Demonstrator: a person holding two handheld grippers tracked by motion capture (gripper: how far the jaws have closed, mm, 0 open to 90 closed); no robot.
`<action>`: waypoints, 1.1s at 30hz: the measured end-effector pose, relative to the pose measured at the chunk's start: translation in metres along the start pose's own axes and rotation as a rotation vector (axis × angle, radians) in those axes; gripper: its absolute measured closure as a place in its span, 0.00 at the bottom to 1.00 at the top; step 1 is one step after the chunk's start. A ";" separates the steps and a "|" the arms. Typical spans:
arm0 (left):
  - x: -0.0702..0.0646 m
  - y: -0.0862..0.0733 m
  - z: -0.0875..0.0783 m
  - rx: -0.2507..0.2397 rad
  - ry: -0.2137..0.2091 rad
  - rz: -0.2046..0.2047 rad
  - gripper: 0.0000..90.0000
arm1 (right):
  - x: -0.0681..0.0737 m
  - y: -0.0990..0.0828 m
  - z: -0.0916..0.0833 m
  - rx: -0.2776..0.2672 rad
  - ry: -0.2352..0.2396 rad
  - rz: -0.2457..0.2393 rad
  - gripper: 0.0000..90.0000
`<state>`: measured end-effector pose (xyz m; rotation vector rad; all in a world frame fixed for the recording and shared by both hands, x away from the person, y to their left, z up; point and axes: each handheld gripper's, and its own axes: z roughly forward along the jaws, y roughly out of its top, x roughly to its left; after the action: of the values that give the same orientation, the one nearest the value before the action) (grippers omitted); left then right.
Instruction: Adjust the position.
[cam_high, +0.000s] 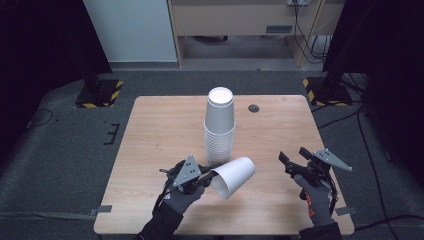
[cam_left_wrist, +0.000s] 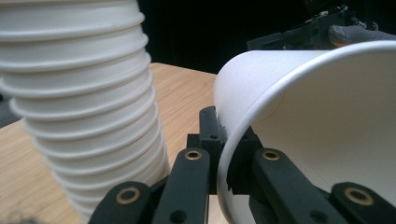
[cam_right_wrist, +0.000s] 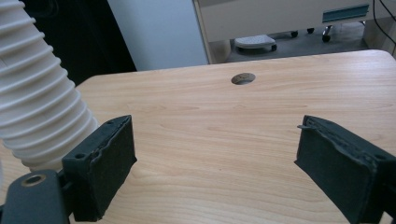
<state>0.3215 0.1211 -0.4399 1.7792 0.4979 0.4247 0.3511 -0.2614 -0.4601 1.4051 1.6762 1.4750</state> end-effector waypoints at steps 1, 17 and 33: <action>0.001 -0.001 -0.002 -0.002 0.004 -0.007 0.96 | 0.000 0.000 0.000 0.001 -0.005 -0.004 0.13; 0.017 -0.022 -0.042 0.022 0.103 -0.047 0.96 | 0.003 -0.003 0.002 0.038 -0.035 -0.082 0.13; 0.030 -0.031 -0.081 0.017 0.195 -0.088 0.96 | 0.004 -0.005 0.003 0.059 -0.036 -0.090 0.12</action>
<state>0.3003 0.2104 -0.4485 1.7339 0.7162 0.5367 0.3506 -0.2563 -0.4651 1.3597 1.7495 1.3534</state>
